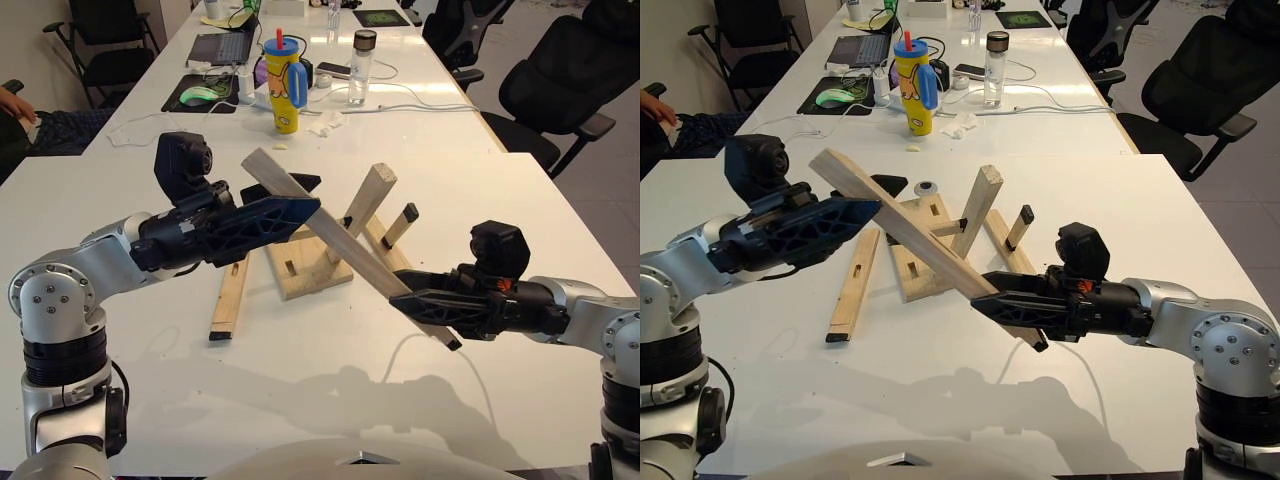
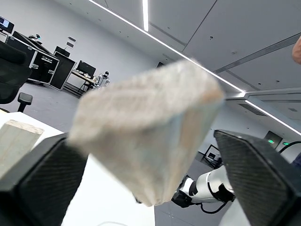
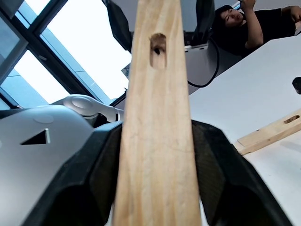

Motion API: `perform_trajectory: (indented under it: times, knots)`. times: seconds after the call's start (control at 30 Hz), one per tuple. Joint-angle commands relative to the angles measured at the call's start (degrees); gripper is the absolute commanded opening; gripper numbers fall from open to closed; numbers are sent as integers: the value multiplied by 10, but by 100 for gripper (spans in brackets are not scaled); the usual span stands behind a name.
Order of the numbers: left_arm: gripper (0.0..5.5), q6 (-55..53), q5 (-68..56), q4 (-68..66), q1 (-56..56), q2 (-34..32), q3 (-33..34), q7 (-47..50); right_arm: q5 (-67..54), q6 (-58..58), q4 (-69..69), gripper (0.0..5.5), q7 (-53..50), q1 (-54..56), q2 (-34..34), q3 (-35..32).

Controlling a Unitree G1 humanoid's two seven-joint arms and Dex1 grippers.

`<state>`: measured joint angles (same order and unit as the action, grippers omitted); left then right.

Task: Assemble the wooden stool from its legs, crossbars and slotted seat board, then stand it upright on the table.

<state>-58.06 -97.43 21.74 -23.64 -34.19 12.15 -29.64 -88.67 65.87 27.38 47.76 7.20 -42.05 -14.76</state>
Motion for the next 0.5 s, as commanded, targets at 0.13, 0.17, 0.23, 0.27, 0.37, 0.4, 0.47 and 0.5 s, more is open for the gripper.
perform_trajectory:
  times: [0.13,0.17,0.23,0.27,0.37,0.4,0.47,0.5]
  knots:
    - [365,-11,-7,2,-1,-34,-9,-12,28,-19,11,205,35,-10,-30,-1]
    - [345,-11,-6,1,-1,-36,-10,-14,35,-22,12,205,42,-11,-32,-2]
    - [313,-10,-5,-3,-1,-39,-11,-16,57,-30,14,205,60,-17,-39,0]
    - [300,-10,-6,-5,-1,-41,-11,-17,63,-33,15,205,66,-19,-41,1]
    - [258,-12,-2,-7,2,-45,-15,-20,83,-45,18,205,82,-23,-46,3]
    - [247,-13,-1,-8,3,-45,-16,-21,91,-48,20,205,88,-25,-48,5]
    - [213,-15,2,-8,2,-48,-19,-24,102,-54,19,205,95,-24,-49,9]
    - [205,-16,4,-8,2,-50,-21,-27,109,-58,19,205,99,-23,-50,11]
